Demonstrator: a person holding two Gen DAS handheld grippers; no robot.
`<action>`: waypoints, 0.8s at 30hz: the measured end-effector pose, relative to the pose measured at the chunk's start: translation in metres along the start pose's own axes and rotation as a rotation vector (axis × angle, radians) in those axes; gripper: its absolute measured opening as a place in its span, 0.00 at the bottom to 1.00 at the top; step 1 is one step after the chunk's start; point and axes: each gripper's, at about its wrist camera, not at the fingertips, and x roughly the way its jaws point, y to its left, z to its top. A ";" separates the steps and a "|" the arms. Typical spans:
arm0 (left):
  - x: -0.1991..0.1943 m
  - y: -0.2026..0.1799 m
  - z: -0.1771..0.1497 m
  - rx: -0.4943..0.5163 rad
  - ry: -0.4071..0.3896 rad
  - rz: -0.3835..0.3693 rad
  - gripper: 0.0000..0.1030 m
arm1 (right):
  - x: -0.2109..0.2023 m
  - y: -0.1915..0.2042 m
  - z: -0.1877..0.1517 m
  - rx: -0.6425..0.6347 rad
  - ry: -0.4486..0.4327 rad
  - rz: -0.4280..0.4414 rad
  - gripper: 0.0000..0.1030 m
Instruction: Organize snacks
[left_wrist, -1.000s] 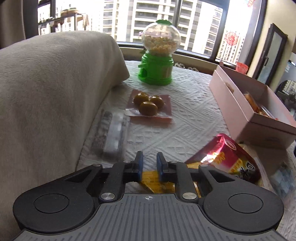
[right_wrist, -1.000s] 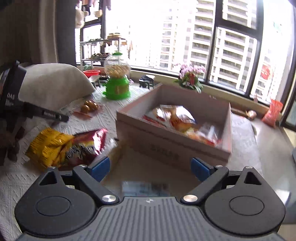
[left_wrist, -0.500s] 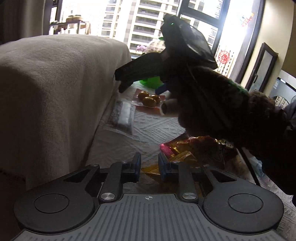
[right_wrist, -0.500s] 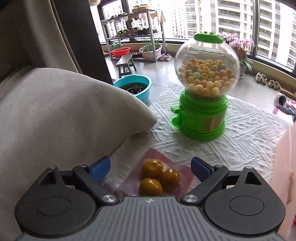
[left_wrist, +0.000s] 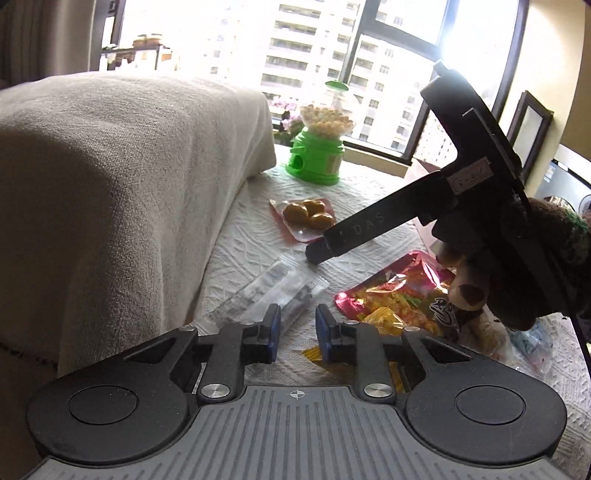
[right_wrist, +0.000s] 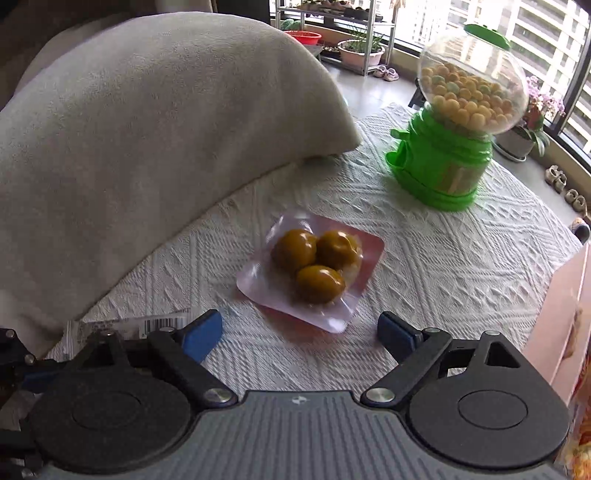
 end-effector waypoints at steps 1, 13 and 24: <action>0.001 -0.002 0.000 0.006 0.001 0.002 0.25 | -0.004 -0.004 -0.006 0.006 -0.015 -0.011 0.78; 0.008 -0.018 0.025 0.119 0.015 0.117 0.26 | -0.003 -0.027 0.018 0.201 -0.128 -0.007 0.90; 0.040 -0.012 0.028 0.138 0.107 0.131 0.27 | -0.020 0.009 0.005 -0.009 -0.124 -0.107 0.67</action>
